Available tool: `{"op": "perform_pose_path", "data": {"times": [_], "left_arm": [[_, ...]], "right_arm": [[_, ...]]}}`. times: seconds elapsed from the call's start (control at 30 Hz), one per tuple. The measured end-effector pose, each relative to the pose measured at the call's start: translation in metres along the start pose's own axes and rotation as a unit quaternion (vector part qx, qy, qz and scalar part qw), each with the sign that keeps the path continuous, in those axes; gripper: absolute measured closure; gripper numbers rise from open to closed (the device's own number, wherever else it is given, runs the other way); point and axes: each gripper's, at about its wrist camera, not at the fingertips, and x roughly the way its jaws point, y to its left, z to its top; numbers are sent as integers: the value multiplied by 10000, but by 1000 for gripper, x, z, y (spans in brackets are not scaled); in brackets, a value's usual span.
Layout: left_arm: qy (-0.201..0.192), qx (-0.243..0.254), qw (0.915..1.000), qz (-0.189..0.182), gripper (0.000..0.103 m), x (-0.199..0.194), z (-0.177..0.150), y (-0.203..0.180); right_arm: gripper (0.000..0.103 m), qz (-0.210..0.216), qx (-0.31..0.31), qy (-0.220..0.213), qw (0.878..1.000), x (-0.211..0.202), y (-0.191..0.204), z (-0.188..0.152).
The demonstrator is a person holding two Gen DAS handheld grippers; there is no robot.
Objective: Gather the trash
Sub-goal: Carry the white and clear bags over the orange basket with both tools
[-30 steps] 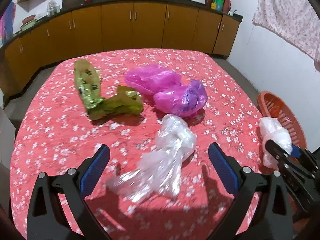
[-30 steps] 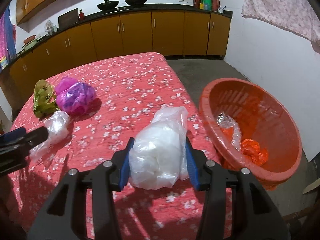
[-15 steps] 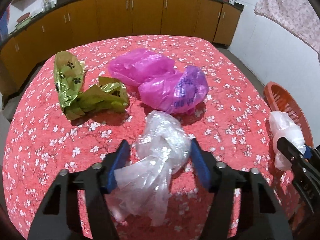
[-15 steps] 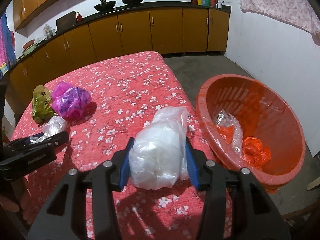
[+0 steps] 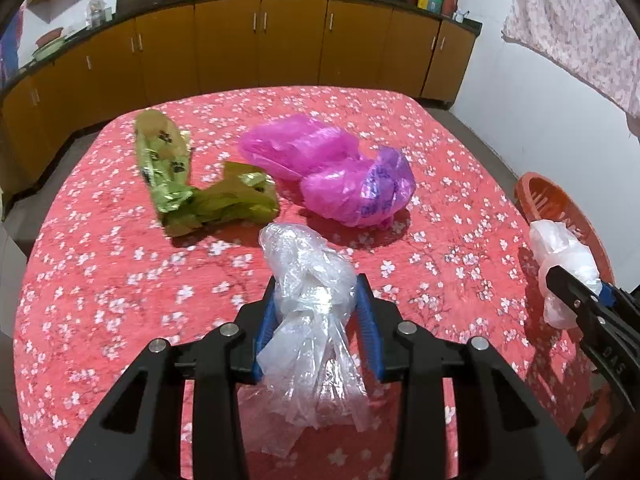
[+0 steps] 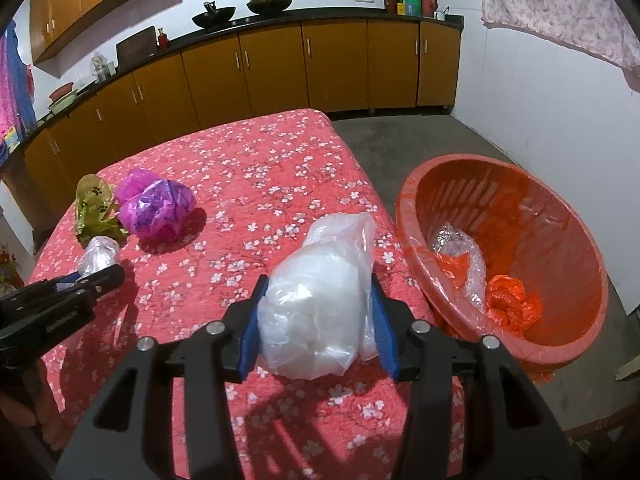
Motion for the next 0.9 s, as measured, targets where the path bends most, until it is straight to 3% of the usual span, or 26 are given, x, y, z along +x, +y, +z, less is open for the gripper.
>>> {"op": "perform_pose_path", "data": {"times": [0.33,0.9], "left_arm": [[-323,-88,9994,-129,65,-28,11,3],[-714,381,9930,-863,65,-51,35,-68]], "right_arm": [[56,114,10,-181,9998,-17,2,4],[56,-187,386,-685,9967,-52,-52,17]]}}
